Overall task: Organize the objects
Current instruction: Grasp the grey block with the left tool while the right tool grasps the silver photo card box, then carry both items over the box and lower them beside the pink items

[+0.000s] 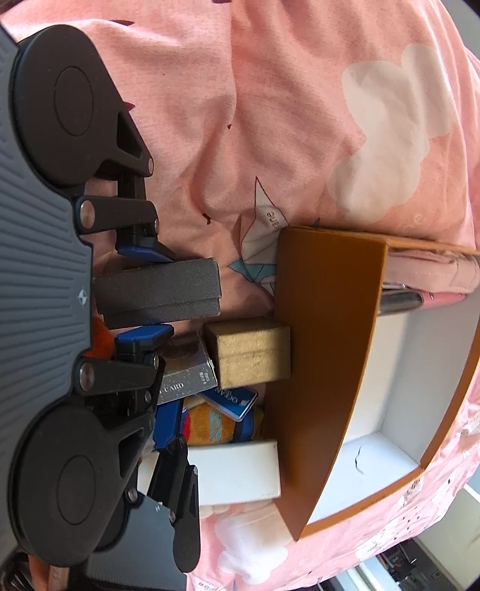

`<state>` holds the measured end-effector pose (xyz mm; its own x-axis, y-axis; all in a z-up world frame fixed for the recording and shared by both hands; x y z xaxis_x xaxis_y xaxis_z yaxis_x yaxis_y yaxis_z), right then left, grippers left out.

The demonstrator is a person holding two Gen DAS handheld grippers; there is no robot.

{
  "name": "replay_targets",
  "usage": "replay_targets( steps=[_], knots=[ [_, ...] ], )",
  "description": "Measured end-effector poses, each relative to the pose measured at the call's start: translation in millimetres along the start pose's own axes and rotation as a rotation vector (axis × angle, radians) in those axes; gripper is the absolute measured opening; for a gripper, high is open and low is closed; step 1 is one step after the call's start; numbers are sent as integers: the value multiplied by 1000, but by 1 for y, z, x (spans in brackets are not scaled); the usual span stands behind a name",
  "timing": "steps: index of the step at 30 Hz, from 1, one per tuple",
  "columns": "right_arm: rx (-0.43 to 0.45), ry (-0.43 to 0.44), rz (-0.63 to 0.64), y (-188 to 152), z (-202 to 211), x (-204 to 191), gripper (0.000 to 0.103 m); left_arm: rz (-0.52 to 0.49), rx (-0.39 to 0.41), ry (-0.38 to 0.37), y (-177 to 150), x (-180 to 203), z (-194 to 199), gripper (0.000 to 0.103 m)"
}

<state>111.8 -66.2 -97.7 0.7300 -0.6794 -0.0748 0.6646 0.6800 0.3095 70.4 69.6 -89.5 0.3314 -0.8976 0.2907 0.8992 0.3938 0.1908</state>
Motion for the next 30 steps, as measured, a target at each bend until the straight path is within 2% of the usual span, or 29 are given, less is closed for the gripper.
replay_targets(
  steps=[4, 11, 18, 24, 30],
  knots=[
    [47, 17, -6, -3, 23, 3, 25, -45, 14, -19, -1, 9, 10, 40],
    [144, 13, -11, -7, 65, 12, 24, -111, 99, -46, 1, 22, 36, 40],
    [277, -39, -28, -3, 104, 25, 24, -201, 176, -108, 6, 41, 63, 40],
    [387, -2, -77, 5, 136, 43, 24, -224, 240, -185, 23, 62, 81, 40],
    [482, -83, -55, 26, 160, 51, 24, -242, 320, -198, 46, 80, 91, 40]
  ],
)
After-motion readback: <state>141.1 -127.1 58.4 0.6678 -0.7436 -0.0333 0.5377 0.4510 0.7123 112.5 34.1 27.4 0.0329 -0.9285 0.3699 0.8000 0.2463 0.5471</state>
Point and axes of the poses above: each gripper's, at about its wrist camera, not at the fingertips, and z roughly against the way its jaws point, x to its right, y to its top, the point moved 2 cm from there along -z, roughly the way its jaws point, and after that the axes turned 9 degrees about z, right-handed, at the moved point
